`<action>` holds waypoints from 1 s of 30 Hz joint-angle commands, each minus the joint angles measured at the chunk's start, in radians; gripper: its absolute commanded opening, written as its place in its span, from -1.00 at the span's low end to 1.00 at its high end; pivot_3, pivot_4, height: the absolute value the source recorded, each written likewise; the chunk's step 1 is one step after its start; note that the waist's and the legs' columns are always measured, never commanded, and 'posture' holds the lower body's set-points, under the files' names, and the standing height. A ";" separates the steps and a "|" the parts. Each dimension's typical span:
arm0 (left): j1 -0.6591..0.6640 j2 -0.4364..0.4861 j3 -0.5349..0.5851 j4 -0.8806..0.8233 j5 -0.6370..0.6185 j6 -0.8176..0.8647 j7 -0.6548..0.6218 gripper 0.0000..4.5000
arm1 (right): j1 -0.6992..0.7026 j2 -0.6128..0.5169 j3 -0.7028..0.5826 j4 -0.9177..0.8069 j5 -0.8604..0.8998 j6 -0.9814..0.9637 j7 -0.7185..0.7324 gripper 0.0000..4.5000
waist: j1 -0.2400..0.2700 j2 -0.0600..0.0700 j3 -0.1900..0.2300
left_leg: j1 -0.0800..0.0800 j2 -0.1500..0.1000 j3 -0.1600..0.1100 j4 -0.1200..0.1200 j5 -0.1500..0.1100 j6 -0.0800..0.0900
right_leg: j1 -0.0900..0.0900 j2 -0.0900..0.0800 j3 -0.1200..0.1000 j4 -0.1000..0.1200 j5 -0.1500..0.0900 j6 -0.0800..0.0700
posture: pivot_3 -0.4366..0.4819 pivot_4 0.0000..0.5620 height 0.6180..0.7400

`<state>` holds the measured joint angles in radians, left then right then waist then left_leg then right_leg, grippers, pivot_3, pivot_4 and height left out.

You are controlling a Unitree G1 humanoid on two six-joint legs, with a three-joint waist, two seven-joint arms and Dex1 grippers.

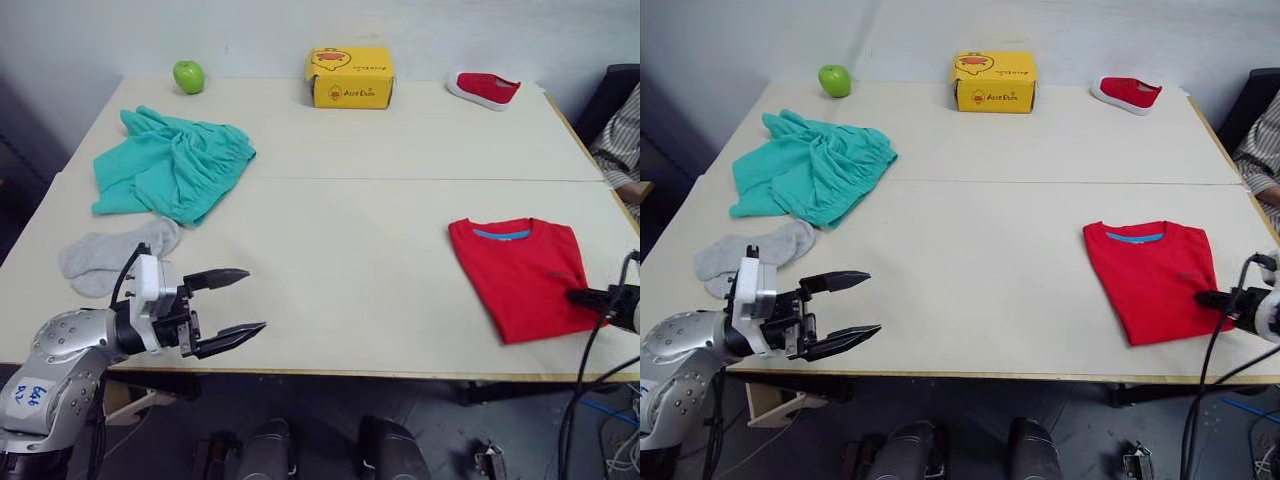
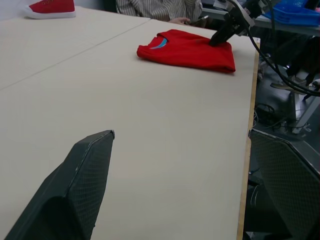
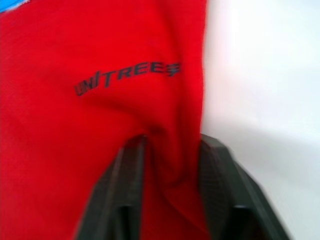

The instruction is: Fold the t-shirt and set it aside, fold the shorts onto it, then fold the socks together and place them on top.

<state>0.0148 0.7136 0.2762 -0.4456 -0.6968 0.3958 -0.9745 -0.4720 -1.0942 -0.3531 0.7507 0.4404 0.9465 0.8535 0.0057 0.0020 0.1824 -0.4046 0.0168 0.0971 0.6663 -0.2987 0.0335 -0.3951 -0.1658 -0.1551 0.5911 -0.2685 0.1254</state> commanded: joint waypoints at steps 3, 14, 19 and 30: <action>0.028 -0.005 0.026 -0.035 -0.013 -0.014 0.014 1.00 | 0.071 -0.070 -0.131 -0.119 0.006 -0.274 0.097 0.22 | -0.006 0.005 0.001 | 0.001 0.000 0.001 0.000 0.000 0.000 | 0.000 0.000 0.001 0.000 0.000 0.001 | -0.05 -0.47 1.00; 0.022 -0.030 -0.004 -0.051 0.007 -0.022 0.063 1.00 | 0.176 0.233 -0.073 -0.237 -0.106 -0.809 0.037 -0.98 | -0.002 0.005 0.001 | 0.002 0.002 0.003 0.000 0.001 -0.002 | 0.000 0.003 0.002 0.001 0.000 0.000 | -0.05 -0.47 1.00; -0.001 -0.039 -0.019 -0.055 0.016 -0.020 0.089 1.00 | 0.135 0.279 -0.063 -0.042 -0.154 -0.960 -0.039 -0.98 | 0.003 0.006 0.001 | 0.002 0.000 0.003 0.000 0.002 0.000 | 0.000 0.002 0.005 0.001 0.001 0.001 | -0.05 -0.47 1.00; 0.002 -0.036 -0.015 -0.047 0.036 -0.037 0.091 1.00 | 0.068 0.246 -0.147 0.252 -0.143 -1.083 -0.243 -0.98 | -0.008 0.006 0.001 | 0.004 0.000 0.003 0.000 0.003 -0.001 | 0.001 0.003 0.006 0.001 0.001 0.001 | -0.05 -0.47 1.00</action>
<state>0.0147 0.6760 0.2460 -0.4650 -0.6616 0.3796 -0.8859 -0.3919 -0.8170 -0.4695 0.9906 0.2796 -0.1234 0.6380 -0.0022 0.0080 0.1838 -0.4004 0.0169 0.1000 0.6661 -0.2960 0.0328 -0.3937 -0.1632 -0.1486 0.5921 -0.2679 0.1265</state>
